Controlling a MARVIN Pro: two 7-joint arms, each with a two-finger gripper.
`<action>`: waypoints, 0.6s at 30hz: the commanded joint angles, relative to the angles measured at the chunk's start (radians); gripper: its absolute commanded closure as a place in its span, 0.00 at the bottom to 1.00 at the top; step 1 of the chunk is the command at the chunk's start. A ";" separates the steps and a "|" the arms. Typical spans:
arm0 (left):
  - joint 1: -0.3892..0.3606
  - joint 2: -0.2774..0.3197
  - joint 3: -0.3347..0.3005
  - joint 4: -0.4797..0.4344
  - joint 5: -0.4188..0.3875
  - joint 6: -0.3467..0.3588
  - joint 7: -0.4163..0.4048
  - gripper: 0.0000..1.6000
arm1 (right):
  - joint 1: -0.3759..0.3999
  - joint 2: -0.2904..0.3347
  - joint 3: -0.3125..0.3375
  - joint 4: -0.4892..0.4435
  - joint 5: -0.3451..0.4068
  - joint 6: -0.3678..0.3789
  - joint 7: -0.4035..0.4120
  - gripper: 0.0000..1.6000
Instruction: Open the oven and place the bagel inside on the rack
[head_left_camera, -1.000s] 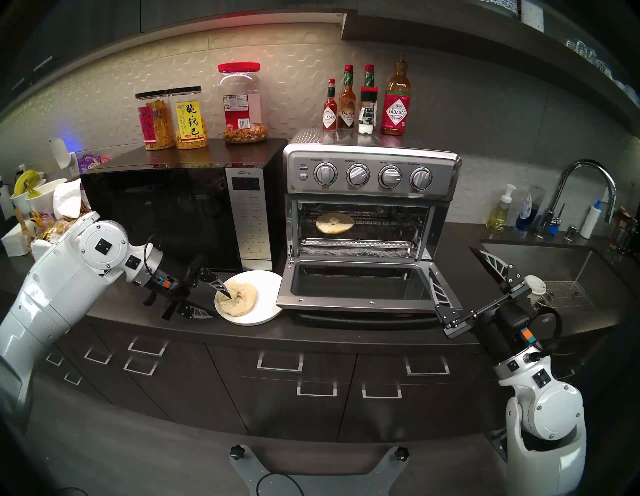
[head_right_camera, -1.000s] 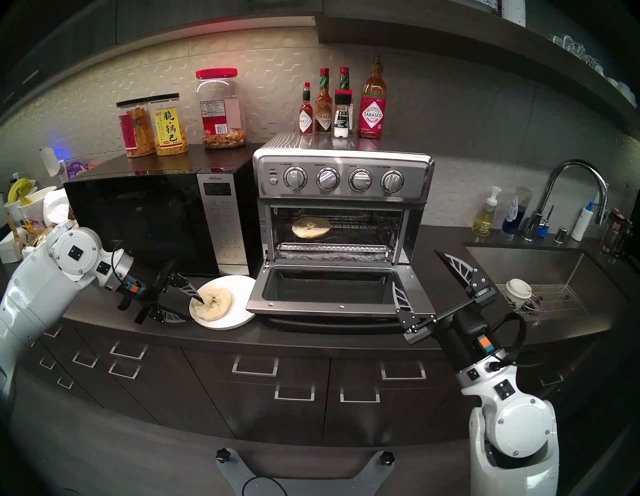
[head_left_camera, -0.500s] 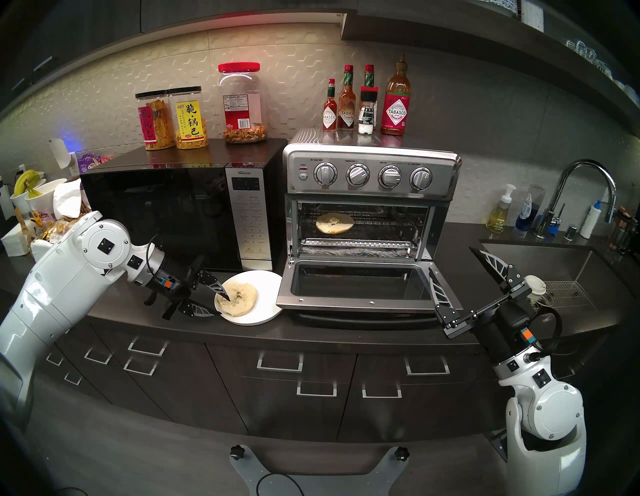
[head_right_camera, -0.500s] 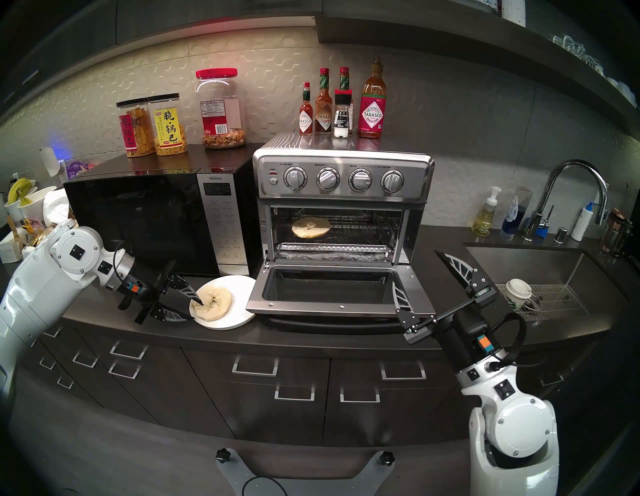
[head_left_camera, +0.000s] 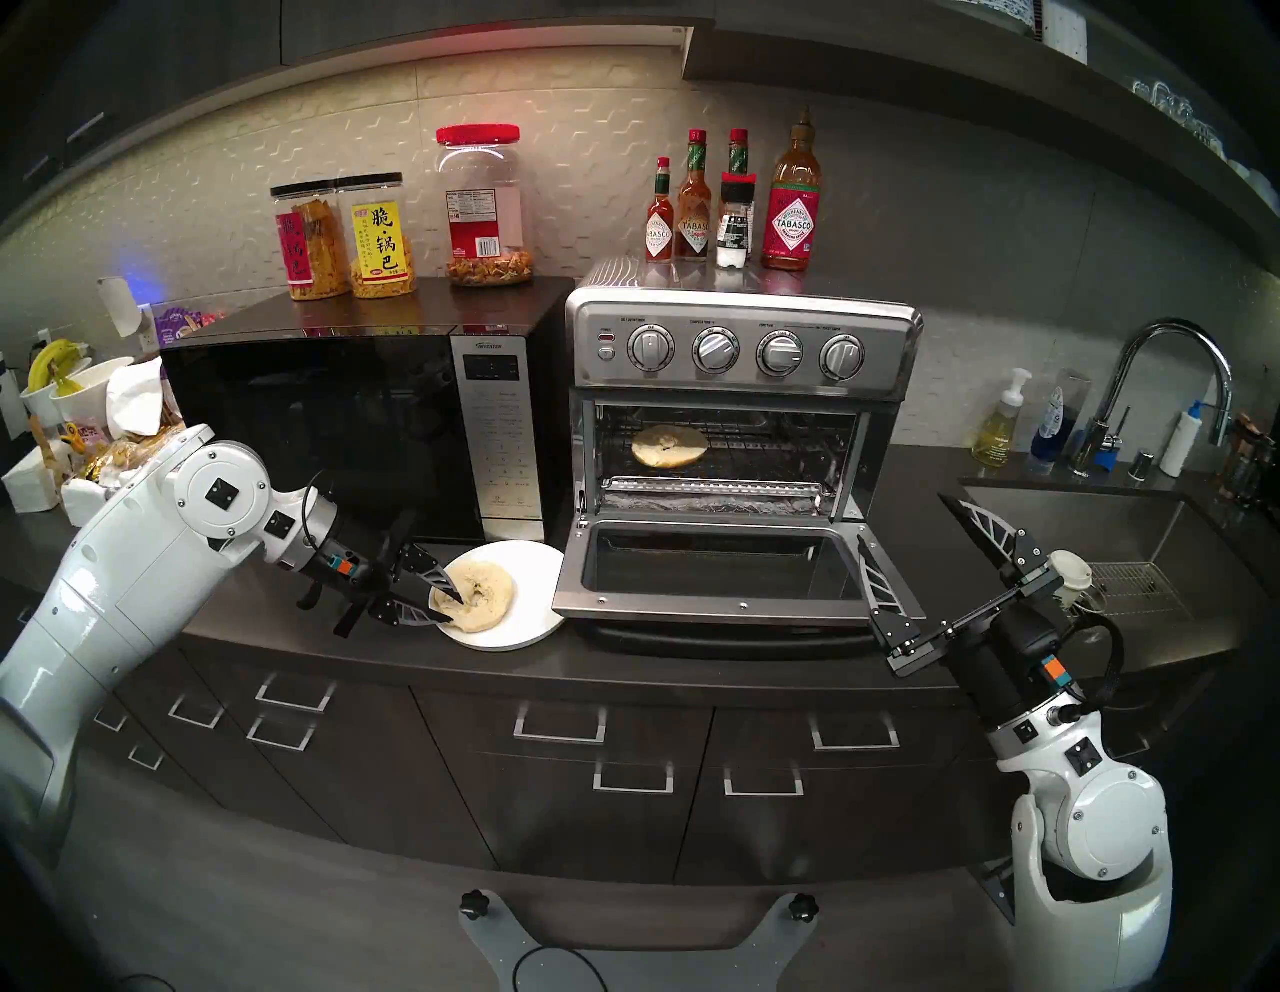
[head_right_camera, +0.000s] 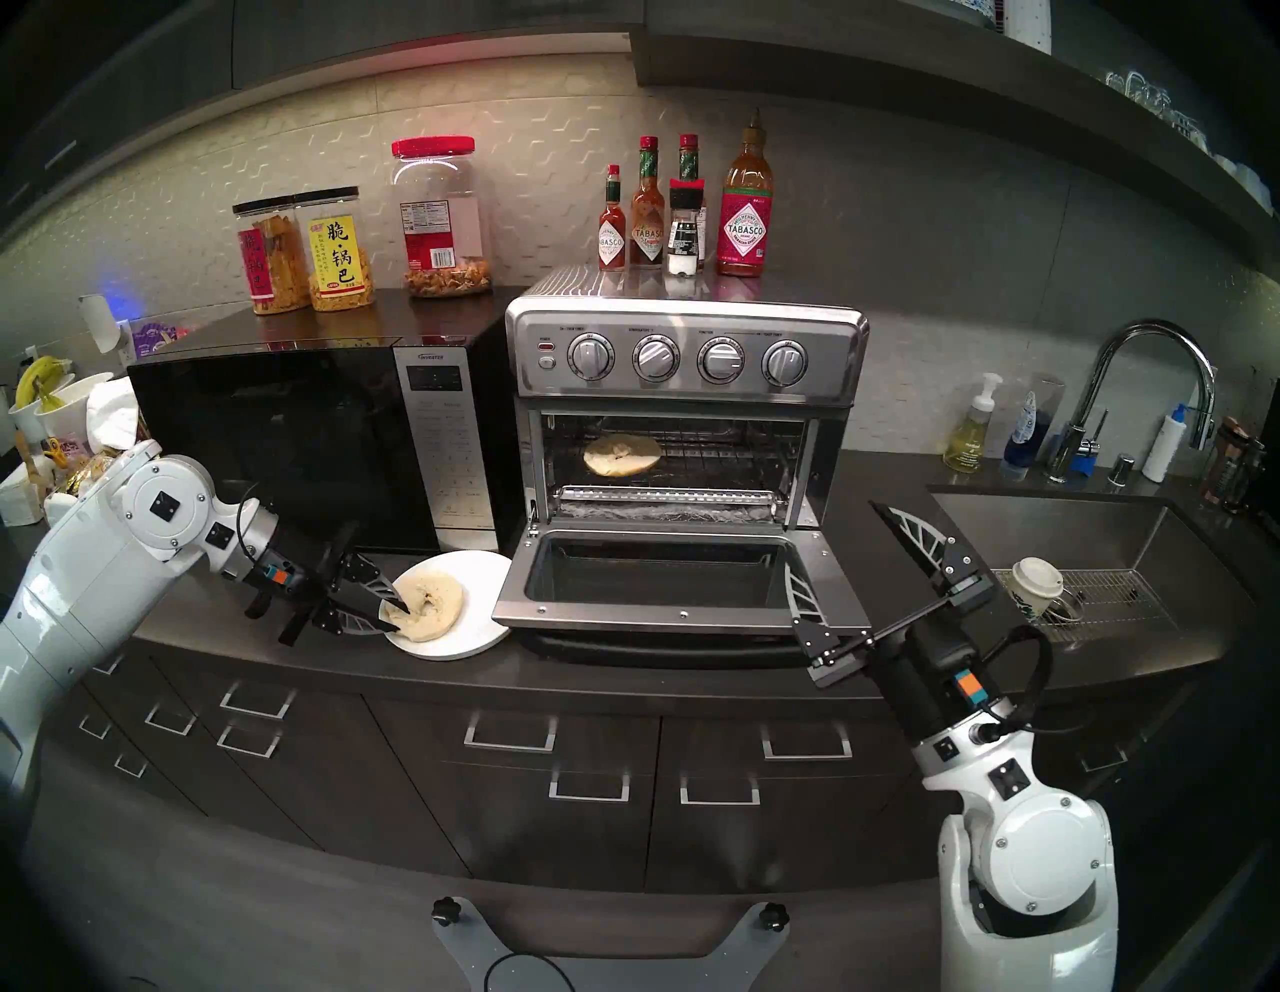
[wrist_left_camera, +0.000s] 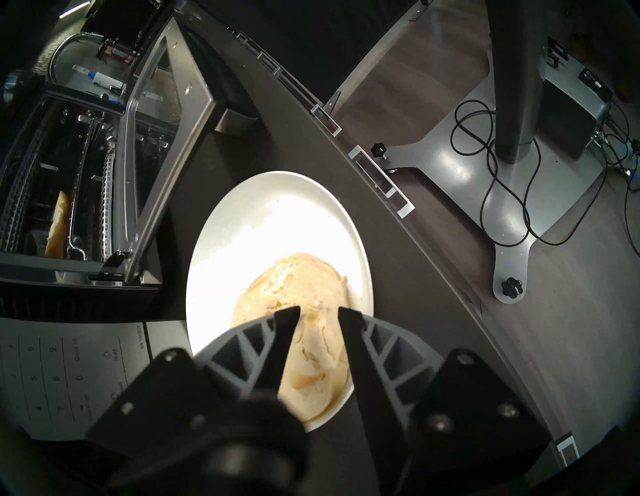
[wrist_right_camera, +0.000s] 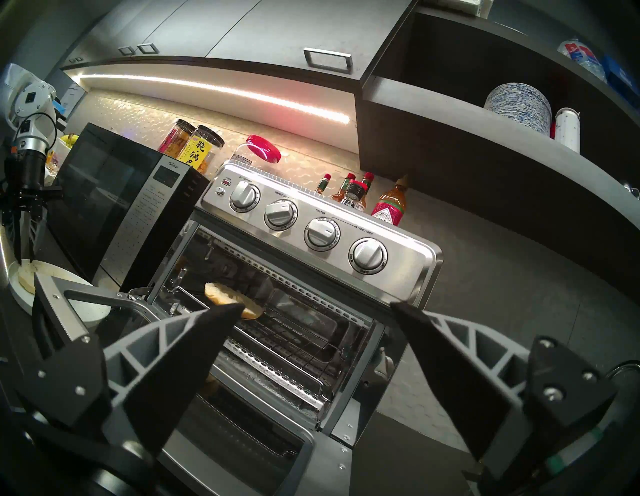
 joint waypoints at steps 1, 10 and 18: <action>-0.023 0.004 0.006 -0.011 -0.009 0.003 -0.029 0.29 | 0.002 0.002 -0.001 -0.022 0.005 -0.005 0.002 0.00; -0.019 0.016 0.019 -0.015 -0.011 0.001 -0.021 0.37 | 0.002 0.002 -0.001 -0.022 0.005 -0.005 0.002 0.00; -0.030 0.014 0.038 -0.015 -0.001 -0.001 -0.027 0.41 | 0.002 0.002 -0.001 -0.022 0.005 -0.005 0.002 0.00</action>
